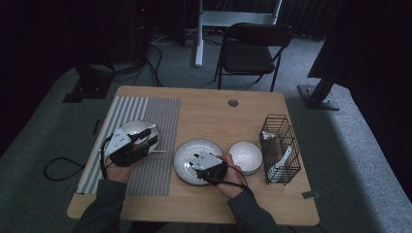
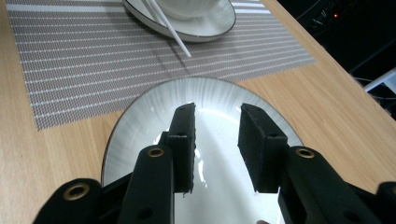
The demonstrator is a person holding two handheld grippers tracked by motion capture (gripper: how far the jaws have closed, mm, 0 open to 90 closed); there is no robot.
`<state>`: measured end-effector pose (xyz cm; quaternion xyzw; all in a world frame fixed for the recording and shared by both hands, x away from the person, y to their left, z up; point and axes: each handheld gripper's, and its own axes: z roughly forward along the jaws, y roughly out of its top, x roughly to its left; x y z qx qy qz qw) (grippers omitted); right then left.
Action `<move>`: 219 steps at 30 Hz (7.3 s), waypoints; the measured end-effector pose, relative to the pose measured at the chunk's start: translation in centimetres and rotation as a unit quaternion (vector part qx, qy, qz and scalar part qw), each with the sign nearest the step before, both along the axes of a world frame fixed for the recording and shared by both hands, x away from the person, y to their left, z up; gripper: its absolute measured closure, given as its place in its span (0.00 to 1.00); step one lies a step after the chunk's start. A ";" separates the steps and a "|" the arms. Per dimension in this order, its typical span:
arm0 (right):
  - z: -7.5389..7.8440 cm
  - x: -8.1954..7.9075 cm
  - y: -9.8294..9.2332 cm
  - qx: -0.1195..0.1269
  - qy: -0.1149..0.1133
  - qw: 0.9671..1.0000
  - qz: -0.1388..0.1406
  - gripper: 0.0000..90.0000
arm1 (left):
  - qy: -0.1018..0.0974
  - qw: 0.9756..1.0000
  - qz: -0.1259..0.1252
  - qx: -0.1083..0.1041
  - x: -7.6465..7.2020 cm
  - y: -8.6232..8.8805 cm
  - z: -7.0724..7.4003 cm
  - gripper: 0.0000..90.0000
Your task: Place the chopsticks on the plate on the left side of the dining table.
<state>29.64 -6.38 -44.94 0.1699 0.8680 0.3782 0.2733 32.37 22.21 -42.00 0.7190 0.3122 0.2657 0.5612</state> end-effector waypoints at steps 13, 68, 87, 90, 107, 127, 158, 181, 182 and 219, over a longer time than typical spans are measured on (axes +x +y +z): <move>-1.3 -1.1 -3.2 0.022 0.014 0.999 -0.024 0.73 | -0.013 0.998 -0.060 0.016 1.5 -4.4 1.7 0.67; -4.5 -4.2 -7.1 0.057 0.035 0.997 -0.043 0.68 | -0.039 0.951 -0.282 0.116 6.5 -26.6 3.8 0.66; -4.8 -4.1 -7.1 0.055 0.040 0.997 -0.043 0.68 | -0.038 0.952 -0.281 0.114 6.7 -28.0 3.9 0.67; -4.9 -4.1 -7.1 0.054 0.041 0.997 -0.042 0.68 | -0.036 0.953 -0.279 0.112 6.9 -28.1 3.8 0.67; -4.9 -4.1 -7.0 0.054 0.040 0.997 -0.040 0.68 | -0.021 0.954 -0.280 0.104 7.8 -29.2 3.5 0.78; -4.9 -4.2 -7.0 0.053 0.040 0.997 -0.040 0.68 | 0.003 0.955 -0.281 0.090 8.8 -30.3 3.2 0.88; -5.1 -4.2 -6.7 0.049 0.041 0.997 -0.038 0.68 | -0.054 0.963 -0.264 -0.007 8.3 -25.3 9.5 0.93; -4.1 -4.2 -6.9 0.047 0.027 0.998 -0.043 0.68 | -0.075 0.973 -0.211 -0.058 7.6 -14.9 12.6 0.94; -4.0 -4.2 -7.0 0.048 0.028 0.998 -0.042 0.68 | -0.073 0.973 -0.209 -0.057 7.6 -14.6 12.4 0.94; 1.4 1.8 -5.6 0.053 0.010 0.995 -0.083 0.75 | -0.028 0.980 -0.179 -0.082 4.2 -5.9 9.1 0.94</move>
